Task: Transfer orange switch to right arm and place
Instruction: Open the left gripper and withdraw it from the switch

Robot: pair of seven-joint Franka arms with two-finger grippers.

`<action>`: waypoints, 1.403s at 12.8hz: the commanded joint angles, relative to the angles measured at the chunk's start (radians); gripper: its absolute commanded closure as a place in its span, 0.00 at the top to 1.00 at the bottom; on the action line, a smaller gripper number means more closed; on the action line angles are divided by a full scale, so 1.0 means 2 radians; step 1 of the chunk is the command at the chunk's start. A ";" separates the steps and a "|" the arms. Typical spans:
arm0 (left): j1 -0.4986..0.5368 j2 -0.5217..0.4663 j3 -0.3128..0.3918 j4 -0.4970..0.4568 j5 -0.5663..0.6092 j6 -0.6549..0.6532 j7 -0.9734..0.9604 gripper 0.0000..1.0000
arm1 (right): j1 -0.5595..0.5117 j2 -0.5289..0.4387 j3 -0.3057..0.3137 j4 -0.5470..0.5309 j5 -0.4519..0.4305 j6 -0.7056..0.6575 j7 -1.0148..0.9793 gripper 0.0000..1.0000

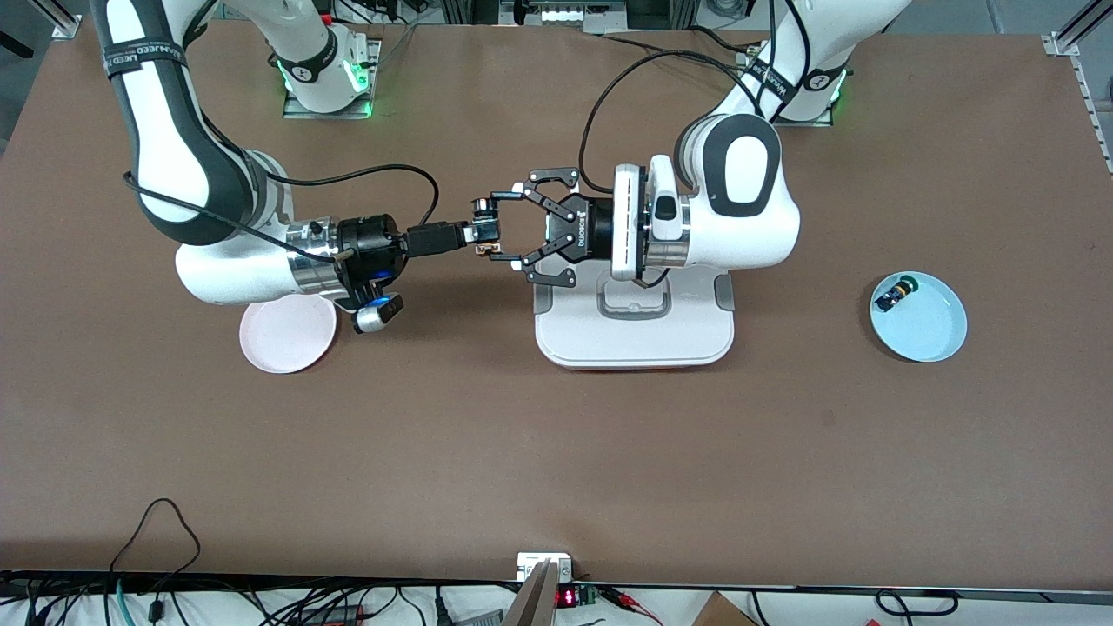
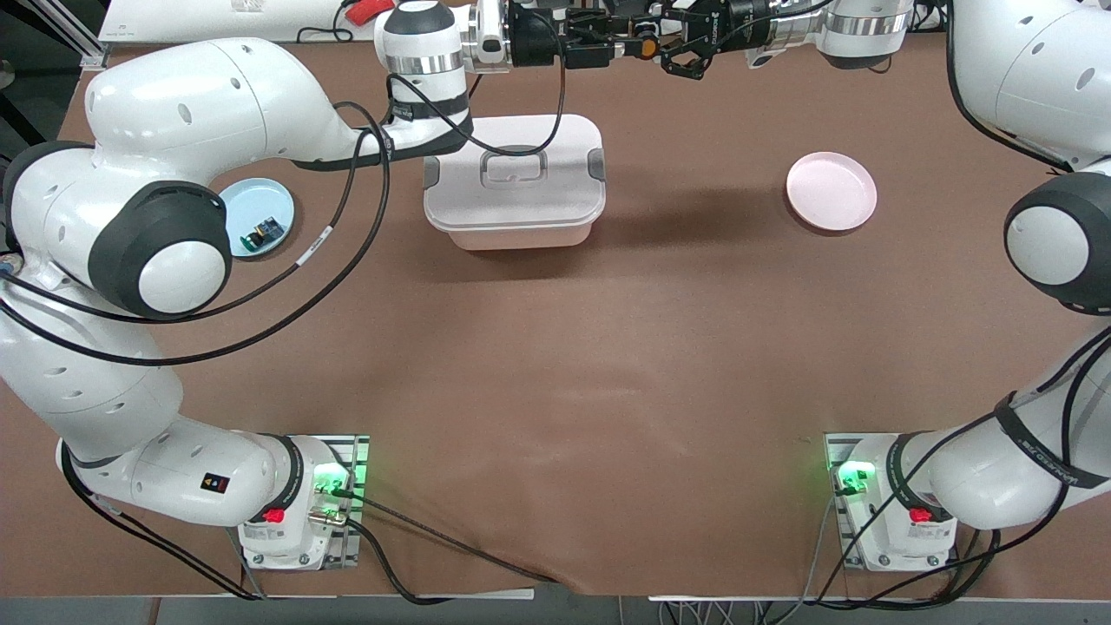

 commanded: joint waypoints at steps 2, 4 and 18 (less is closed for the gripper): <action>0.024 -0.010 -0.001 -0.003 -0.009 0.000 0.008 1.00 | -0.003 -0.006 0.001 -0.005 0.009 0.002 -0.014 0.16; 0.063 -0.031 -0.001 -0.026 -0.007 -0.001 0.011 1.00 | -0.003 -0.006 0.001 -0.005 0.009 0.002 -0.015 0.16; 0.276 -0.057 0.093 -0.139 0.337 -0.019 0.040 1.00 | -0.075 -0.017 0.001 -0.006 -0.349 -0.013 -0.191 0.14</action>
